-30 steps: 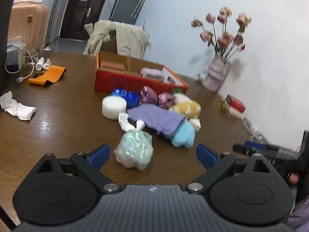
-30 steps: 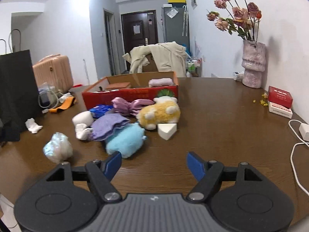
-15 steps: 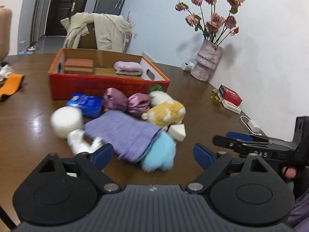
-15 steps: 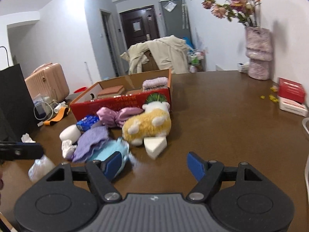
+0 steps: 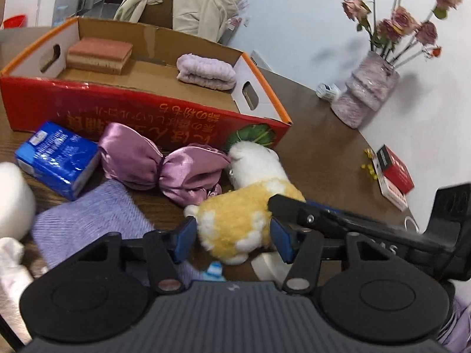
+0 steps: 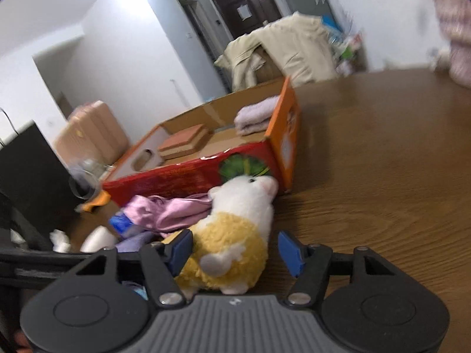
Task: Organize soft objects
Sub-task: 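Grasp the yellow-white plush sheep with the right gripper, then place the plush sheep into the box and open the right gripper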
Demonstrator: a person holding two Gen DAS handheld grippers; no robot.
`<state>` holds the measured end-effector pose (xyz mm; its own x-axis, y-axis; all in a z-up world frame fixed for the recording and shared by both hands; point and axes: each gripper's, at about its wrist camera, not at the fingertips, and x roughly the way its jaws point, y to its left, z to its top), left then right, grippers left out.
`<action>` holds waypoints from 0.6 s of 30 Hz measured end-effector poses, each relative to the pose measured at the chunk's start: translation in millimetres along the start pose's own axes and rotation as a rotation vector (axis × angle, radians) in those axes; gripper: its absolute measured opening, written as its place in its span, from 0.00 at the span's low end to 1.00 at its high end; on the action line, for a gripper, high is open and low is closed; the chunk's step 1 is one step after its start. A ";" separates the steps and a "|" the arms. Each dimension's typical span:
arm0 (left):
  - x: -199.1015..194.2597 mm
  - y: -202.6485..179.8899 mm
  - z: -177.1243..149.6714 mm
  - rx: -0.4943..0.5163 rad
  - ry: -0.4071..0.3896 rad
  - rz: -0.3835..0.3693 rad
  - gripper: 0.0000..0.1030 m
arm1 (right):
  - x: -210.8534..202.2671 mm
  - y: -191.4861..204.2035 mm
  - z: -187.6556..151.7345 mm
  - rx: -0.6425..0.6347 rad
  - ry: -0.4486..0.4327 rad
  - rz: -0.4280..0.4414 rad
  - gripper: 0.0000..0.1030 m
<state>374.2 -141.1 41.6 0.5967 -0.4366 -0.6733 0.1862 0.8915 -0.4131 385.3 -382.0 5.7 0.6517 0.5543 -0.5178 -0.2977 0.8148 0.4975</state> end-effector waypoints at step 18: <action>-40.9 -30.4 -8.4 0.057 -0.083 -0.092 0.46 | -56.5 33.7 -12.0 -0.067 -0.215 -0.042 0.45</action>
<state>337.6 -151.4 76.5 0.6369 -0.5078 -0.5802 0.2858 0.8544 -0.4340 330.0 -383.9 43.3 0.7958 0.4766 -0.3735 -0.3082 0.8498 0.4276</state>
